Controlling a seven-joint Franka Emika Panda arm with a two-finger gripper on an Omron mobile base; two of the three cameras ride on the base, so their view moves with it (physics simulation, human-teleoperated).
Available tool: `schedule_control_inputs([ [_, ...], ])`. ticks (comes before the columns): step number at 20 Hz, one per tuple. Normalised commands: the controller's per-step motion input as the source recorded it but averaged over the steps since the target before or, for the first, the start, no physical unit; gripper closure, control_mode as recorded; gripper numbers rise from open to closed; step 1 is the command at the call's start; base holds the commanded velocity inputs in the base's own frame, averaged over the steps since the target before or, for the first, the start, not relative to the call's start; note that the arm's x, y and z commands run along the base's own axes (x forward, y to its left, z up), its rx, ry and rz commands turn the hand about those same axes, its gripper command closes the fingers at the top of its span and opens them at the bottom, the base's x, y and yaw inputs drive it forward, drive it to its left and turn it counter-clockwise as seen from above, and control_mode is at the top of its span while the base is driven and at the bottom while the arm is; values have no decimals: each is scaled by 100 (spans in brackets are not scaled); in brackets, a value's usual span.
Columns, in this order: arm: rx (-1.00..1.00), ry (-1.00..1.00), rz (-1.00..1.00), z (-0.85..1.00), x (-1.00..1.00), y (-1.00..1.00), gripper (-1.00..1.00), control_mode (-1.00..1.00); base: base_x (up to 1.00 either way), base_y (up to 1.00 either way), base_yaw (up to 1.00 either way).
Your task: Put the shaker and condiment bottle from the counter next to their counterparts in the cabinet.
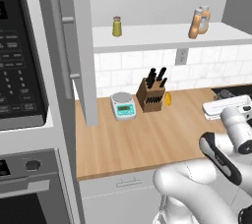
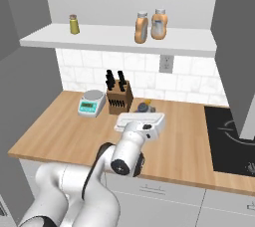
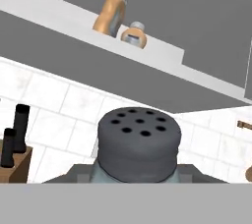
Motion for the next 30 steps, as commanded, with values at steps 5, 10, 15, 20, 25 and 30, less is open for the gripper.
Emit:
schedule_control_inputs([
  [5, 2, 7, 10, 13, -5, 16, 100, -100, 0, 0, 0],
  [10, 0, 19, 25, 82, -11, 54, 100, -100, 0, 0, 0],
  [15, 0, 21, 26, 100, -7, 59, 100, -100, 0, 0, 0],
  [20, 1, 25, 28, 100, 0, 55, 100, -100, 0, 0, 0],
  [25, 5, 31, 30, 88, 0, 46, 100, -100, 0, 0, 0],
  [30, 6, 29, 26, 86, 0, 42, 100, -100, 0, 0, 0],
])
